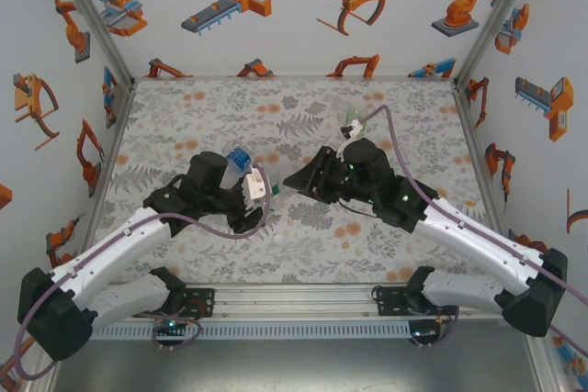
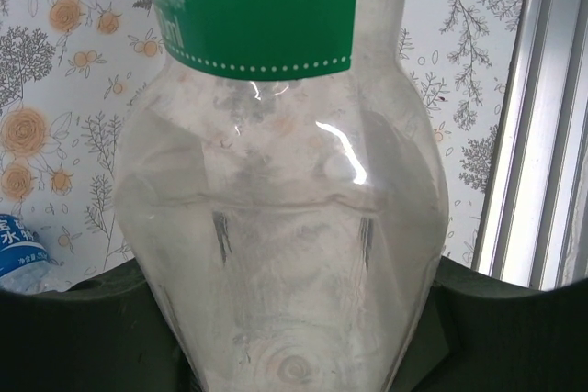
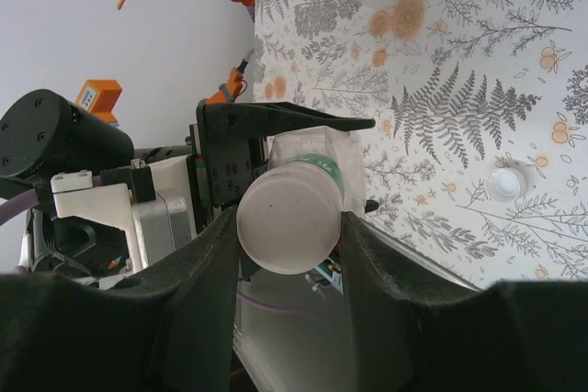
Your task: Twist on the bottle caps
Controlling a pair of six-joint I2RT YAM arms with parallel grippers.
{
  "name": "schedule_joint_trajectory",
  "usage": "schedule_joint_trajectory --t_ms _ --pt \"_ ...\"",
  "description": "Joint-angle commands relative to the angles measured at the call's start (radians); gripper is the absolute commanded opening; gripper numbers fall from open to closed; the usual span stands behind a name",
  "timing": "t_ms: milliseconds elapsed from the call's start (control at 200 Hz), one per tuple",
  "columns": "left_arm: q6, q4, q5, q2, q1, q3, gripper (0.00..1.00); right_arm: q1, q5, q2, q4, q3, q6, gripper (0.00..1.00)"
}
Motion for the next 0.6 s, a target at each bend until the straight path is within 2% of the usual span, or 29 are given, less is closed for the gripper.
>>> schedule_joint_trajectory --t_ms 0,150,220,270,426,591 --pt "0.029 0.143 0.112 -0.006 -0.016 0.062 0.00 0.008 -0.002 0.031 -0.037 0.023 0.005 0.26" --pt "0.099 0.064 0.119 0.022 -0.017 0.108 0.00 0.009 0.047 -0.002 -0.108 0.087 -0.200 0.52" --pt "0.117 0.039 0.134 0.033 -0.015 0.125 0.00 0.009 0.074 -0.035 -0.121 0.106 -0.276 0.67" --pt "0.127 0.027 0.144 0.040 -0.016 0.134 0.00 0.009 0.091 -0.057 -0.127 0.114 -0.324 0.74" --pt "0.134 0.025 0.157 0.053 -0.016 0.136 0.00 0.009 0.075 -0.114 -0.123 0.133 -0.515 0.75" --pt "0.135 0.015 0.188 0.048 -0.017 0.136 0.00 0.008 -0.008 -0.187 -0.067 0.115 -0.773 0.70"
